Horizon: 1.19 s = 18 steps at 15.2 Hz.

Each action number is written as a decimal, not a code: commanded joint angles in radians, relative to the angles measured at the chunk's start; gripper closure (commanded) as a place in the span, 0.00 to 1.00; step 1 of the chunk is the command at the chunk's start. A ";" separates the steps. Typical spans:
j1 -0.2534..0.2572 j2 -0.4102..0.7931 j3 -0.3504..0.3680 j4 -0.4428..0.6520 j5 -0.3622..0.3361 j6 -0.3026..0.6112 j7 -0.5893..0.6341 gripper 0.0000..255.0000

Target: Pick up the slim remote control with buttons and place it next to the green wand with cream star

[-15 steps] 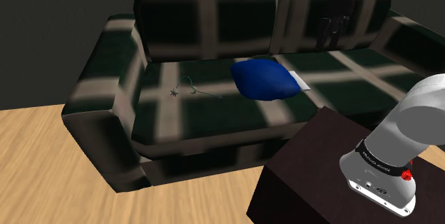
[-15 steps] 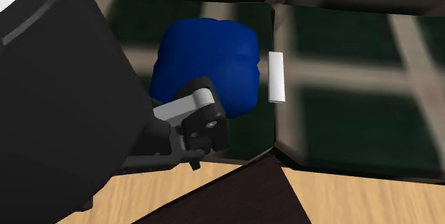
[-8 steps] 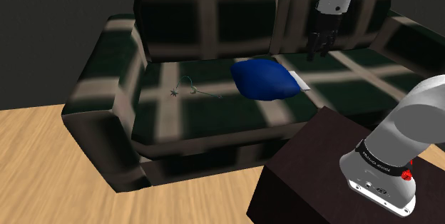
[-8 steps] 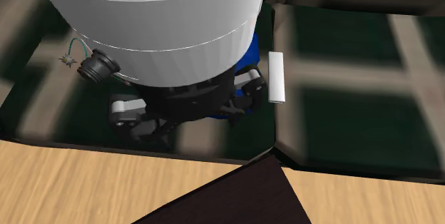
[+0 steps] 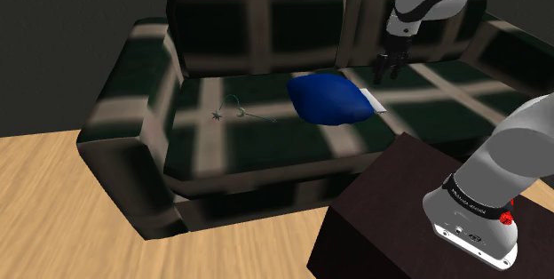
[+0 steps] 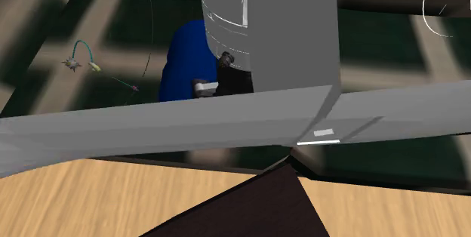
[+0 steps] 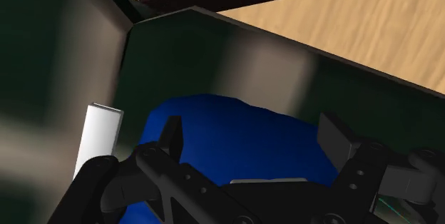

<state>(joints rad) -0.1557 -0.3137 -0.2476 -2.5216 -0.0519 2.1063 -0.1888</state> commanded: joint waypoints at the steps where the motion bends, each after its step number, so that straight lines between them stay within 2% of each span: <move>1: -0.008 0.081 -0.025 0.025 0.005 0.066 -0.027 0.00; 6: -0.026 0.264 -0.071 0.092 0.046 0.198 -0.095 0.00; 11: -0.057 0.454 -0.096 0.191 0.127 0.301 -0.180 0.00; 18: -0.144 0.715 -0.077 0.378 0.252 0.387 -0.290 0.00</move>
<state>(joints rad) -0.2837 0.3597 -0.3301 -2.1717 0.1800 2.4774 -0.4613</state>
